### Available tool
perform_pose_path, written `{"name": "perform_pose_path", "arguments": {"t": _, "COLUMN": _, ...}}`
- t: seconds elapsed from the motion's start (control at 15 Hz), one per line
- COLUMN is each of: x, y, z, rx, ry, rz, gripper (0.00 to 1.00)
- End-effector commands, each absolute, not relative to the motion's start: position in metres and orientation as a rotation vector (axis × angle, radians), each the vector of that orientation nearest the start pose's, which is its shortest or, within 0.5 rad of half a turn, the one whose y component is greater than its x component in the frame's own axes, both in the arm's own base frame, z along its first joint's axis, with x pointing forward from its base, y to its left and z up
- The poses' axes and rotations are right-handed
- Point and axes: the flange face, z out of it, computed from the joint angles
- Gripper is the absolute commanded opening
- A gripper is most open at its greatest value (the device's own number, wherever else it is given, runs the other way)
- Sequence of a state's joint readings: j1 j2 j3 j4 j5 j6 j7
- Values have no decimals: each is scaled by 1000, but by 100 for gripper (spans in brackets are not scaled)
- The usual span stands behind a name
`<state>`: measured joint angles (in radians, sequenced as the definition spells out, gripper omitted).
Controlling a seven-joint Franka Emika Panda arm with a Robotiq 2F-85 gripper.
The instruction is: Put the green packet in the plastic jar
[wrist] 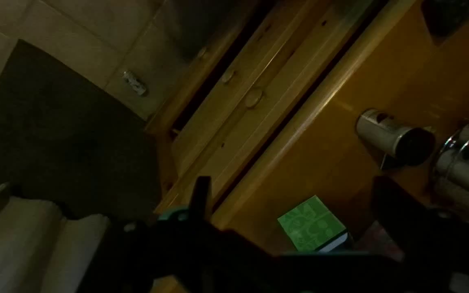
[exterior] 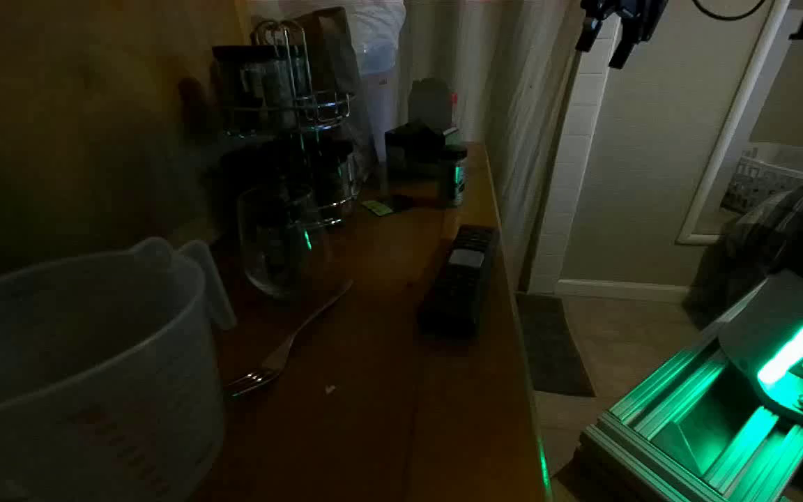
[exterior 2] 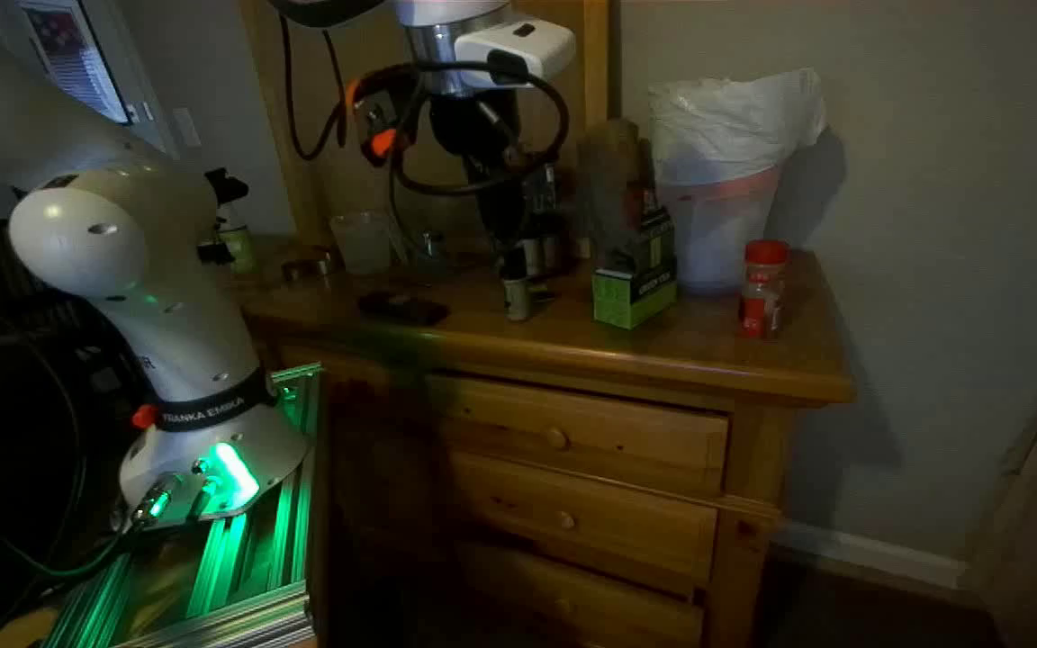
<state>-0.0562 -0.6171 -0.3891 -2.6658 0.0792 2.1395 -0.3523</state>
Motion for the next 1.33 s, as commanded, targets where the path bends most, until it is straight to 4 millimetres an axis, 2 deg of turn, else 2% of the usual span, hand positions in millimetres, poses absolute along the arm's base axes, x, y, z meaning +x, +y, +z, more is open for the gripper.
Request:
{"name": "perform_pose_path", "arguments": {"t": 0.0, "x": 332, "y": -150, "z": 423, "rx": -2880, "ry": 106, "rz": -217, "gripper": 100}}
{"name": "perform_pose_path", "arguments": {"t": 0.27, "x": 346, "y": -111, "z": 445, "rx": -2924, "ry": -81, "rz": -315, "gripper": 100}}
{"name": "perform_pose_path", "arguments": {"t": 0.53, "x": 362, "y": -52, "z": 474, "rx": -2955, "ry": -340, "rz": -433, "gripper": 100}}
{"name": "perform_pose_path", "arguments": {"t": 0.8, "x": 370, "y": 31, "z": 488, "rx": -2890, "ry": -677, "rz": -482, "gripper": 100}}
{"name": "perform_pose_path", "arguments": {"t": 1.0, "x": 371, "y": 98, "z": 482, "rx": -2802, "ry": -922, "rz": -487, "gripper": 100}}
{"name": "perform_pose_path", "arguments": {"t": 1.2, "x": 381, "y": 144, "z": 463, "rx": -2687, "ry": -1141, "rz": -507, "gripper": 100}}
{"name": "perform_pose_path", "arguments": {"t": 1.27, "x": 391, "y": 155, "z": 448, "rx": -2646, "ry": -1204, "rz": -498, "gripper": 100}}
